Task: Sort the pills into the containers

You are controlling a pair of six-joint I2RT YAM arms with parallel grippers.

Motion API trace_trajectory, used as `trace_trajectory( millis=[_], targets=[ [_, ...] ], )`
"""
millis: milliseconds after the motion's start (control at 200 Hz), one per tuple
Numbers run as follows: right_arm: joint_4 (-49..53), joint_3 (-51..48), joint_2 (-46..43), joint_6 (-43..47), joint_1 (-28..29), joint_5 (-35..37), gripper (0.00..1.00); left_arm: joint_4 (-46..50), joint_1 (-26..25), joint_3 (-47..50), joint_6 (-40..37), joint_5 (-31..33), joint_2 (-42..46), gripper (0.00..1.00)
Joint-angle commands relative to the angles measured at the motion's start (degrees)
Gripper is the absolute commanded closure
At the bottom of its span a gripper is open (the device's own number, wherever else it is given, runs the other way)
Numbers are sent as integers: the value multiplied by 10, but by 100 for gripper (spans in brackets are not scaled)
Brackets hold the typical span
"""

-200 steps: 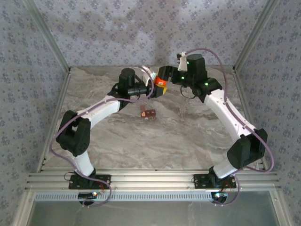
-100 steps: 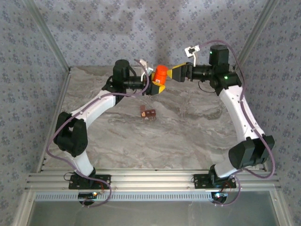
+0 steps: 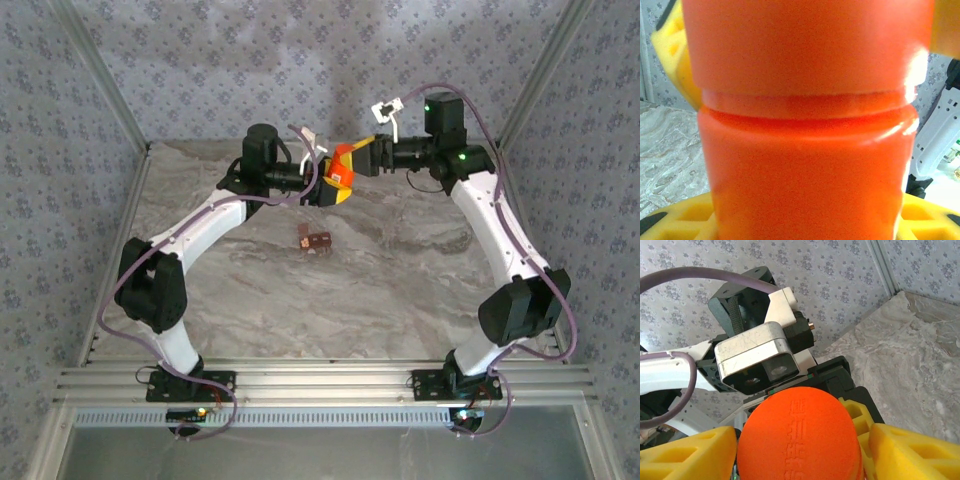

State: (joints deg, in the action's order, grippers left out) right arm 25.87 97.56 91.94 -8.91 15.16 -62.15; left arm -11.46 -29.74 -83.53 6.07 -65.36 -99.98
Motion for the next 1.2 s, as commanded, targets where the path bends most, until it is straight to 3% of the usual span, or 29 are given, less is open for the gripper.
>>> trace_trajectory(
  millis=[0,180,305,654,754,919,989,1084,1194],
  targets=[
    [10,20,8,6,3,4,36,-2,-2,-16,-11,-21,-4,100],
    [16,18,6,4,5,15,57,-3,-2,-16,-12,-17,-5,100],
    [27,12,2,-11,17,87,66,-9,-3,-14,-10,6,-5,100],
    [-69,-79,-17,-214,96,383,67,-142,-43,59,9,209,10,100],
    [-99,-98,-19,-235,114,418,67,-176,-60,74,16,250,7,100],
    [-107,-89,-11,-240,119,420,67,-218,-68,91,33,285,-1,100],
    [-103,-85,-13,-230,115,406,62,-217,-68,93,30,287,-1,100],
    [-102,-85,-28,-216,96,364,38,-203,-65,90,21,283,2,100],
    [-95,-86,-55,-172,51,288,24,-187,-52,85,19,250,7,100]
  ],
)
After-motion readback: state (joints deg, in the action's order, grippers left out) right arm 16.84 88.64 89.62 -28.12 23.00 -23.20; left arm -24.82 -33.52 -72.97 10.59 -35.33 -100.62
